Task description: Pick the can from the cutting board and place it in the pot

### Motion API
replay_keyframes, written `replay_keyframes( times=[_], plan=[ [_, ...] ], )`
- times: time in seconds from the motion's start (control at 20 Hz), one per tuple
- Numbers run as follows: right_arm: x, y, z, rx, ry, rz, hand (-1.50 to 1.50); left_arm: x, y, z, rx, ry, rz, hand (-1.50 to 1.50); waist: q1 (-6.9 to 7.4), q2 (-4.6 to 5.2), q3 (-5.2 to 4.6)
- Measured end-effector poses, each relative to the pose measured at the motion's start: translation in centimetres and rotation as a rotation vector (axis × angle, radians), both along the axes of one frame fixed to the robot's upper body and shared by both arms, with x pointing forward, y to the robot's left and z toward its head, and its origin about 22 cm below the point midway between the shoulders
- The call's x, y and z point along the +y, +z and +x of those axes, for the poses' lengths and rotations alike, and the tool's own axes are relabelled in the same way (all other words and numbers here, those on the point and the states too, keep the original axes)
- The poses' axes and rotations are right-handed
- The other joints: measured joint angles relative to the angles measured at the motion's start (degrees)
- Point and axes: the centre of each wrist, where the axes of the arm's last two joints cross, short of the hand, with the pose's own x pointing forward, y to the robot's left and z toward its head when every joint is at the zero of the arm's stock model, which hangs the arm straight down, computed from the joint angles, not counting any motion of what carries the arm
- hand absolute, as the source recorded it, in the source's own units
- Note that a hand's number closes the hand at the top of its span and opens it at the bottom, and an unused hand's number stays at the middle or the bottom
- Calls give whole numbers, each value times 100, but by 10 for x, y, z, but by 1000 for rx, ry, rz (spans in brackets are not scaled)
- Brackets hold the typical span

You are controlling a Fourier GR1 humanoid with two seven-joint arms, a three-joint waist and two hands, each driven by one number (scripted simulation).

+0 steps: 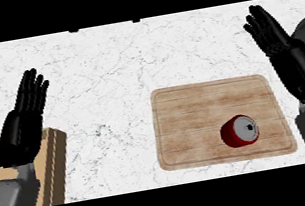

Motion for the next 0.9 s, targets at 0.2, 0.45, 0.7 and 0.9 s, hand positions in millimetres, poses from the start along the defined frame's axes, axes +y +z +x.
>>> replay_keyframes(
  times=[0.2,0.45,0.7,0.9],
  plan=[
    [-21,13,-24,-198,-82,-35,150,3,-13,-10,34,70,2,0,-204,-187,-10],
    [-81,22,-57,-355,-473,-193,-150,12,-32,-26,88,182,-3,0,-701,-315,-23],
    [-72,-12,-115,-489,-670,-213,-150,-5,-44,-39,110,194,-16,0,-596,-314,-11],
    [-44,-24,-159,-599,-695,-236,-150,-27,-45,-42,108,173,-23,0,-437,-290,-16]
  ],
)
